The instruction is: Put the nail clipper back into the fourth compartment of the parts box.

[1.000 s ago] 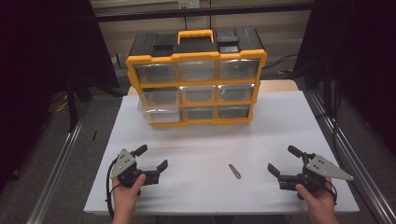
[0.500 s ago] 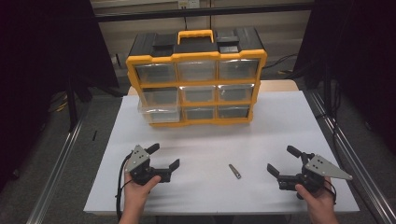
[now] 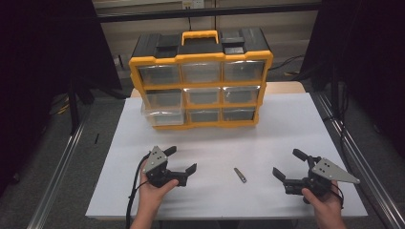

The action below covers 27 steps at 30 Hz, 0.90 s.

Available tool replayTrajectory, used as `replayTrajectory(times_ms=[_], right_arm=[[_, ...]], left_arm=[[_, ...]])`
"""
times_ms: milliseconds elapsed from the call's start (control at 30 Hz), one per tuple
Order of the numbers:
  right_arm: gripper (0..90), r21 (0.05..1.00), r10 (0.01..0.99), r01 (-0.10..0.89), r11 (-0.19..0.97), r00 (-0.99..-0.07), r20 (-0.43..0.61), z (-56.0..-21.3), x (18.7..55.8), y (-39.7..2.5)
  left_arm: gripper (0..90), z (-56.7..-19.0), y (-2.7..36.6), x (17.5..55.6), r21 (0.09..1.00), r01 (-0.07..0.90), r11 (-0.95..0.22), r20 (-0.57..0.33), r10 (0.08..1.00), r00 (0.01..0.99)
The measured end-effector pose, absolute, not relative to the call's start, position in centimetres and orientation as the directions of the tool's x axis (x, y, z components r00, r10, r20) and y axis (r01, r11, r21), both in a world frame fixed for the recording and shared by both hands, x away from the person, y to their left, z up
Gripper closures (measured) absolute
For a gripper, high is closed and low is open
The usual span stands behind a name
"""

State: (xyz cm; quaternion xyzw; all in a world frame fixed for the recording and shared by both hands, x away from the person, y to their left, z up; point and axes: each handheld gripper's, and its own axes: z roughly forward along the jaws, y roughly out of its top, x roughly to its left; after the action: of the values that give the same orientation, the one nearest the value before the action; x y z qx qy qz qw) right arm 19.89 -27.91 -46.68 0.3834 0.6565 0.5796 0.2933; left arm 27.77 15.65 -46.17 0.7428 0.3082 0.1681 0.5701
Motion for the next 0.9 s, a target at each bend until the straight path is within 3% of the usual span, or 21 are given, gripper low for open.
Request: replayTrajectory(times_ms=[900], right_arm=[[1.8,0.986,0.843,0.166,0.033,-0.535,0.062,-46.7,19.9,-27.9]], left_arm=[[1.6,-45.8,10.4,28.2,0.923,0.27,-0.273,-0.074,0.564,0.822]])
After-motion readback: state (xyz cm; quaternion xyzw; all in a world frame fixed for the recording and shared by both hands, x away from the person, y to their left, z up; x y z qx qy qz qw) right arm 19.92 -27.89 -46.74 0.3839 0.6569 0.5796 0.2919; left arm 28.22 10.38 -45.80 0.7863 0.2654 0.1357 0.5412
